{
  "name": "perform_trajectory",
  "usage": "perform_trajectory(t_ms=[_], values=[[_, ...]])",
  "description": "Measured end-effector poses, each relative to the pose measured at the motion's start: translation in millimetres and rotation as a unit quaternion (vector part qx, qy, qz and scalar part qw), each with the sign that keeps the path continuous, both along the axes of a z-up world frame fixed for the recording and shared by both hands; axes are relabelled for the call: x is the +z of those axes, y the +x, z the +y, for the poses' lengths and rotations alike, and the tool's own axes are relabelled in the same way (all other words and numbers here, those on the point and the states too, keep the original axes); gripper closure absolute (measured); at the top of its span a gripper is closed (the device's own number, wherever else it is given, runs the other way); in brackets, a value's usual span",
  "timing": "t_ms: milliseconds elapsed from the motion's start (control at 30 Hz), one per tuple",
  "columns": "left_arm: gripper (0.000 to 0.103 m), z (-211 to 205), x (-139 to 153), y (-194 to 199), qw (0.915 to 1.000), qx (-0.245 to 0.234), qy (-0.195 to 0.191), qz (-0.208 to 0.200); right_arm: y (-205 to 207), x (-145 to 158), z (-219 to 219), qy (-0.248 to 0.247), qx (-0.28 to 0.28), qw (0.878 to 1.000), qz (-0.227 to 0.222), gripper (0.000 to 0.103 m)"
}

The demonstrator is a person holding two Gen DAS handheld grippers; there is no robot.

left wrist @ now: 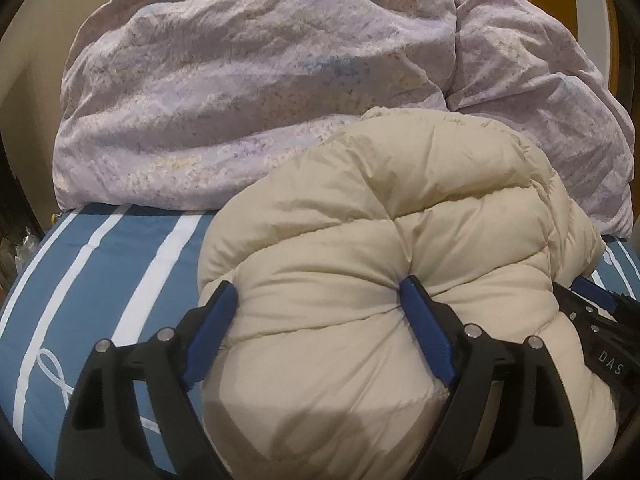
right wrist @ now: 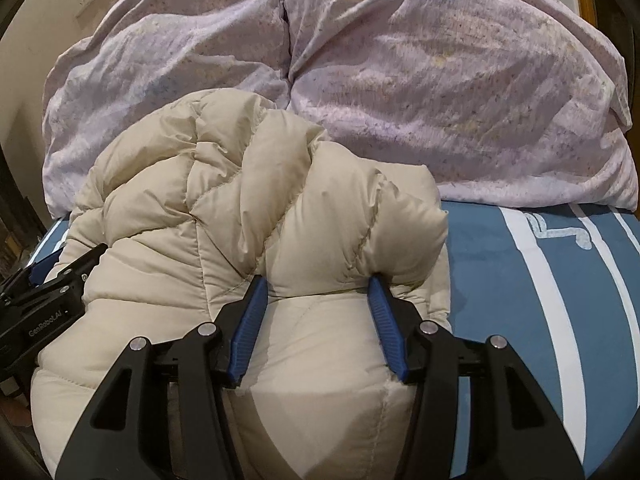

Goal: Fold large clothes

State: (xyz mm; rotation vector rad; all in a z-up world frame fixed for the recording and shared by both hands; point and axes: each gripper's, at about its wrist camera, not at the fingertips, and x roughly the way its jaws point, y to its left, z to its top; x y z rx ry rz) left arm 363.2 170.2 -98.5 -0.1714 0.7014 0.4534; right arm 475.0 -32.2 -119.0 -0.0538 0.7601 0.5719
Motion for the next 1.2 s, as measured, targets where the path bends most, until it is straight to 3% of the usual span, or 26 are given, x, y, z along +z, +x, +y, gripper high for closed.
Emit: perform_trajectory(t_ms=[600, 1033, 1133, 1200], values=[[0.013, 8.4, -9.0, 11.3, 0.9994, -0.001, -0.019, 0.028, 9.4, -3.0, 1.2, 0.010, 0.003, 0.999, 0.041, 0.049], [0.007, 14.4, -12.1, 15.4, 0.9992, 0.006, -0.027, 0.029, 9.1, -1.6, -2.1, 0.021, -0.005, 0.999, 0.046, 0.048], [0.005, 11.4, -7.1, 7.6, 0.9995, 0.018, -0.013, 0.022, -0.2, 5.8, -6.0, 0.007, -0.011, 0.999, 0.035, 0.045], [0.004, 8.6, -1.4, -10.0, 0.9996, 0.020, -0.016, 0.008, -10.4, 13.6, -14.9, 0.005, -0.022, 0.999, 0.035, 0.036]])
